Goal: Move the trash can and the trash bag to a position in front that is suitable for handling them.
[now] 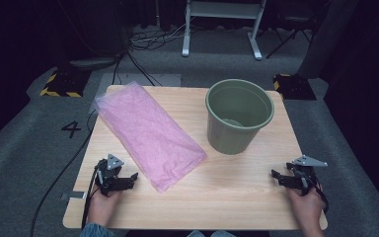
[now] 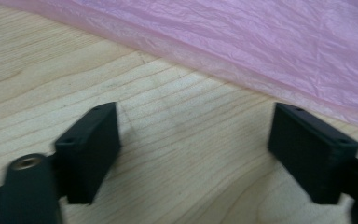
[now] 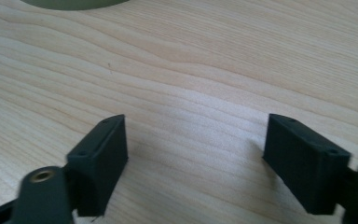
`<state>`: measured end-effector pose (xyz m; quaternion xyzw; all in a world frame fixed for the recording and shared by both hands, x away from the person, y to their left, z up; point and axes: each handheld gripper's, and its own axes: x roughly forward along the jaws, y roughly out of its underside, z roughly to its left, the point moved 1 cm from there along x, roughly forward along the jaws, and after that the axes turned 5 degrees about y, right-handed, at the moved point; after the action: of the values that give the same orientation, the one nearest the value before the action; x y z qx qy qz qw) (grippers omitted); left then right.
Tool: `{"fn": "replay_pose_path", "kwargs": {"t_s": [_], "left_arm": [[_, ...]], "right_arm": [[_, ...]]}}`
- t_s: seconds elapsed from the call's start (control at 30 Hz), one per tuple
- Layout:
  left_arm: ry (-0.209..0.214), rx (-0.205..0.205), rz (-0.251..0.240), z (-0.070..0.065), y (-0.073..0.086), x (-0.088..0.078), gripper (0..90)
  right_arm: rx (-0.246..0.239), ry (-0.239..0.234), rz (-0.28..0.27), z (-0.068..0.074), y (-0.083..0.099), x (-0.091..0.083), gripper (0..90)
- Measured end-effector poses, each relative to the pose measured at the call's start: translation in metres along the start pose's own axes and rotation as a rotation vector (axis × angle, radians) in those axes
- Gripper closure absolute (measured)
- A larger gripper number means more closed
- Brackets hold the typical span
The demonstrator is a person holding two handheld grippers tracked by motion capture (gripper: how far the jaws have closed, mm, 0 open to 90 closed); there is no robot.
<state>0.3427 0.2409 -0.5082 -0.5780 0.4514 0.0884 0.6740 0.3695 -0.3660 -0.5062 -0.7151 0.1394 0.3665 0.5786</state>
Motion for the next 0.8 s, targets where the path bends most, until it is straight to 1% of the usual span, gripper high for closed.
{"fn": "replay_pose_path", "kwargs": {"t_s": [0.03,0.1,0.13,0.17,0.2,0.23,0.27,0.33,0.37,0.4,0.43,0.5,0.57,0.6,0.63,0.67,0.7,0.73,0.8], "left_arm": [[-0.005,-0.003,0.004,0.001,0.000,-0.002,22.1],[-0.011,-0.002,-0.017,0.002,-0.001,-0.006,22.3],[-0.011,-0.003,-0.027,0.003,-0.002,-0.008,23.1],[-0.007,0.000,-0.034,0.003,-0.003,-0.010,23.1],[-0.001,-0.006,-0.045,0.002,-0.003,-0.012,23.4],[0.007,-0.002,-0.056,0.003,-0.004,-0.014,24.0],[0.032,-0.019,-0.070,0.004,-0.005,-0.016,24.8],[0.090,-0.067,-0.114,0.007,-0.006,-0.019,25.3],[0.099,-0.083,-0.131,0.007,-0.007,-0.021,25.2],[0.100,-0.084,-0.140,0.007,-0.009,-0.023,25.2],[0.100,-0.085,-0.151,0.006,-0.010,-0.024,25.1],[0.103,-0.076,-0.160,0.003,-0.011,-0.024,24.7],[0.101,-0.054,-0.157,0.000,-0.012,-0.022,22.8],[0.101,-0.043,-0.156,-0.002,-0.013,-0.021,17.6],[0.096,-0.031,-0.156,-0.003,-0.013,-0.021,17.3],[0.081,-0.027,-0.159,-0.005,-0.013,-0.020,17.3],[0.074,-0.030,-0.160,-0.005,-0.014,-0.020,16.9],[0.073,-0.038,-0.164,-0.006,-0.014,-0.020,16.9],[0.093,-0.052,-0.164,-0.005,-0.014,-0.020,16.7]], "right_arm": [[0.000,0.000,0.000,0.000,0.000,0.000,29.4],[-0.006,-0.002,0.024,0.001,-0.003,-0.001,36.3],[-0.032,0.013,0.063,0.004,-0.009,-0.003,41.0],[-0.032,0.013,0.063,0.004,-0.009,-0.003,41.0],[-0.050,0.030,0.066,0.006,-0.012,-0.005,41.1],[-0.063,0.033,0.052,0.008,-0.015,-0.008,41.7],[-0.071,0.033,0.032,0.010,-0.020,-0.012,42.0],[-0.092,0.035,-0.003,0.014,-0.030,-0.021,40.6],[-0.097,0.029,-0.017,0.016,-0.036,-0.024,39.9],[-0.106,0.032,-0.032,0.016,-0.042,-0.028,39.2],[-0.126,0.041,-0.046,0.017,-0.048,-0.031,38.4],[-0.141,0.049,-0.070,0.016,-0.060,-0.037,38.2],[-0.128,0.017,-0.081,0.014,-0.071,-0.042,38.0],[-0.103,-0.025,-0.086,0.011,-0.082,-0.046,38.0],[-0.100,-0.038,-0.089,0.009,-0.088,-0.048,38.0],[-0.100,-0.038,-0.089,0.009,-0.088,-0.048,38.0],[-0.098,-0.062,-0.102,0.008,-0.101,-0.053,38.0],[-0.098,-0.062,-0.102,0.008,-0.101,-0.053,38.0],[-0.093,-0.081,-0.119,0.007,-0.115,-0.060,37.9]]}}
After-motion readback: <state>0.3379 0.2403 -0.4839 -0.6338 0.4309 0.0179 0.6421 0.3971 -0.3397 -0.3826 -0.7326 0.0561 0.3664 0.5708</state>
